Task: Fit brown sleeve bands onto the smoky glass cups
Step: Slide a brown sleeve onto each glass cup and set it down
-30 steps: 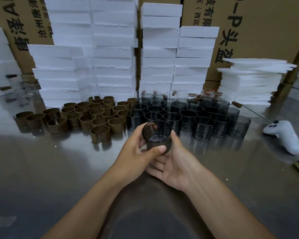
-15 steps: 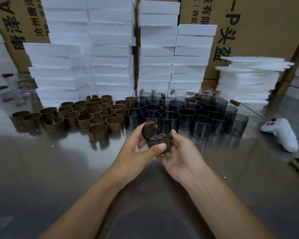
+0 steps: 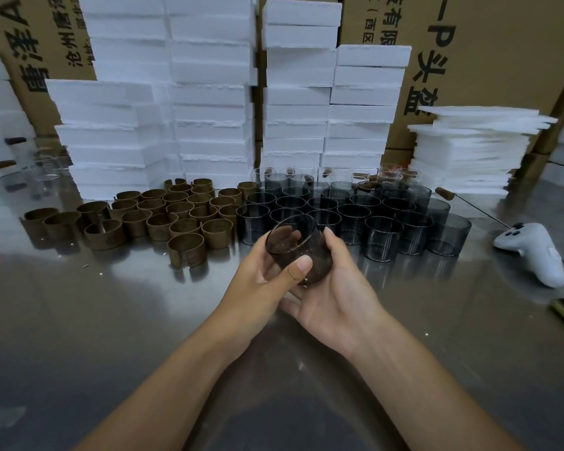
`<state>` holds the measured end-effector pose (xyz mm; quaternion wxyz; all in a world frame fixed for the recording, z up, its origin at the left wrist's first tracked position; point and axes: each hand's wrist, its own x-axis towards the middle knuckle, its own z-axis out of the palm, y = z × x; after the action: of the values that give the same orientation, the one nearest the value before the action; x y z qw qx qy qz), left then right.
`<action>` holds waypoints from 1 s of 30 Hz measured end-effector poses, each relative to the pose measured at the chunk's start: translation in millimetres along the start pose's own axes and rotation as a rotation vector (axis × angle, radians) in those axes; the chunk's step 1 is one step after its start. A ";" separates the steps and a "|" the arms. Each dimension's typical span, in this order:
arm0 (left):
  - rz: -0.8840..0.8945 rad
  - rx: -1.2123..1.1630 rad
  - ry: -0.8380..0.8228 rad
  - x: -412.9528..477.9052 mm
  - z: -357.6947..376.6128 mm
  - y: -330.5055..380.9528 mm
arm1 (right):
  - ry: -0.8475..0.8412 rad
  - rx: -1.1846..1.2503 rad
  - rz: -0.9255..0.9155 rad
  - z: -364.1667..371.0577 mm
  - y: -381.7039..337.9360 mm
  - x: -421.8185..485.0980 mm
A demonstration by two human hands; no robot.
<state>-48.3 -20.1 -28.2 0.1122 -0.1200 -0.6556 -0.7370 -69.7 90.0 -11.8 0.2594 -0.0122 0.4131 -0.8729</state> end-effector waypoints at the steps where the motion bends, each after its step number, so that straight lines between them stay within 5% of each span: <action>1: -0.003 0.000 -0.002 0.0 -0.2 0.1 | -0.005 -0.010 0.018 -0.5 0.4 0.3; 10: 0.040 0.033 0.010 1.2 -6.2 0.3 | -0.010 -0.060 0.121 -2.4 -3.7 1.3; 20: 0.036 0.040 0.016 1.8 -5.2 -2.2 | 0.130 0.073 -0.083 -2.6 -4.9 2.8; 30: -0.183 -0.188 0.110 5.0 -3.6 2.9 | 0.168 -0.587 -0.465 4.2 15.4 4.5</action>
<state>-52.2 -24.0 -24.2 0.0687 -0.0291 -0.5849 -0.8076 -65.8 76.8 -21.1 0.0049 -0.1077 0.6516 -0.7509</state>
